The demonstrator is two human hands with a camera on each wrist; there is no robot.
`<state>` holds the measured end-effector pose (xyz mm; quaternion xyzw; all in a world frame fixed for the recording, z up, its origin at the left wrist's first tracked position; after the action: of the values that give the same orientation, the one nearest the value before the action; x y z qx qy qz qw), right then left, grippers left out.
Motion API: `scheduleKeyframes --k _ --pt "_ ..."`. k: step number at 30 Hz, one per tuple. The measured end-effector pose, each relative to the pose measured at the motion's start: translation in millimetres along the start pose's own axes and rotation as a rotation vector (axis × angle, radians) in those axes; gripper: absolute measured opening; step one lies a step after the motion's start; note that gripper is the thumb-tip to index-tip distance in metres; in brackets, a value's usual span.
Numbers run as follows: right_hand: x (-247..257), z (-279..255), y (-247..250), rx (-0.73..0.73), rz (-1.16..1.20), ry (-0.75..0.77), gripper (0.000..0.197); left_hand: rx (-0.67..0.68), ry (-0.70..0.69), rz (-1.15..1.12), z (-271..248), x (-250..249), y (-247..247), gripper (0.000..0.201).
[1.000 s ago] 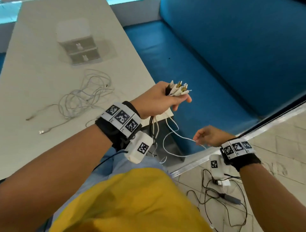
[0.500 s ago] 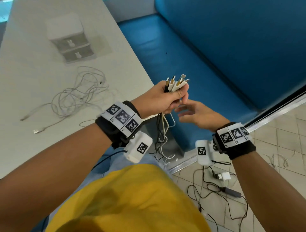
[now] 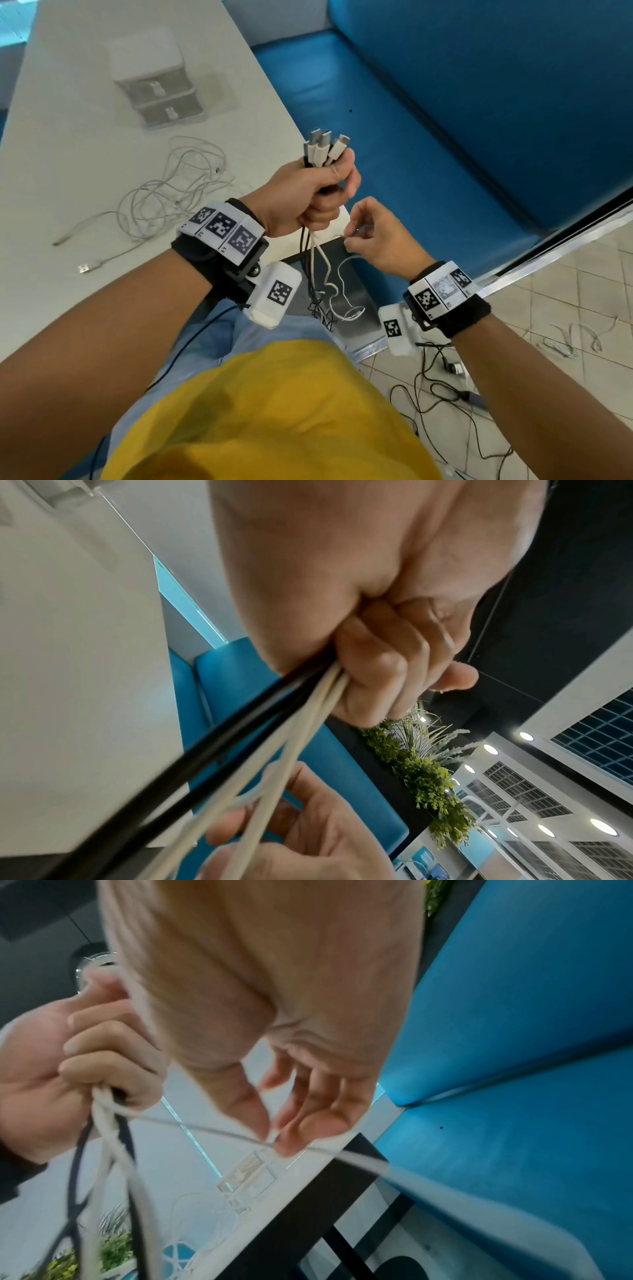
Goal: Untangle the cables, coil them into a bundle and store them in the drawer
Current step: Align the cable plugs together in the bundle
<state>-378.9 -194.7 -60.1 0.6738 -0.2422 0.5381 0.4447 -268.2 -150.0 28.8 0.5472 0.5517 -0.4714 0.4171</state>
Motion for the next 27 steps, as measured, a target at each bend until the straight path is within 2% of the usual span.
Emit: scheduleKeyframes --k 2,4,7,10,12,16,18,19,21,23,25,27 --pt "0 3 -1 -0.003 -0.044 0.002 0.041 -0.019 -0.004 -0.015 -3 -1 8 0.046" --pt "-3 0 -15 0.169 -0.159 0.007 0.047 -0.045 -0.033 -0.029 -5 -3 14 0.046" --pt "-15 -8 -32 0.377 -0.329 0.000 0.014 -0.108 -0.083 -0.056 -4 -7 20 0.043" --pt "-35 -10 -27 0.460 -0.507 -0.047 0.017 -0.164 -0.112 -0.055 -3 -9 23 0.041" --pt "-24 -4 -13 0.358 -0.461 -0.031 0.017 -0.163 -0.095 -0.013 -3 -4 21 0.043" --pt "55 12 17 0.019 -0.013 0.036 0.024 -0.134 -0.050 0.102 -3 6 7 0.049" --pt "103 13 22 -0.010 0.201 0.109 0.028 -0.160 -0.046 0.143 -3 5 0 0.046" --pt "124 11 21 0.011 0.224 0.157 0.032 -0.184 -0.044 0.163 -3 3 -1 0.044" --pt "152 8 12 0.076 0.119 0.224 0.035 -0.234 -0.064 0.207 -4 -4 -2 0.037" --pt "163 9 -2 0.102 -0.137 0.278 0.029 -0.272 -0.097 0.347 -1 -8 1 0.034" --pt "167 16 -13 0.080 -0.417 0.383 0.026 -0.374 -0.079 0.545 1 -5 11 0.039" --pt "164 23 -19 0.076 -0.489 0.417 0.023 -0.421 -0.132 0.508 -1 -2 17 0.035"
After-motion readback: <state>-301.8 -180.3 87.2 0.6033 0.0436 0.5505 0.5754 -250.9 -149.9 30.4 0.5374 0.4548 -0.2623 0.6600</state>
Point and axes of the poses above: each hand's wrist, its own z-axis towards the middle knuckle, its own y-axis out of the back of the hand, x = y × z, the point moved 6 cm from there along z, towards the middle knuckle, and after that the axes turned 9 degrees about -x, right-handed, at the moved point
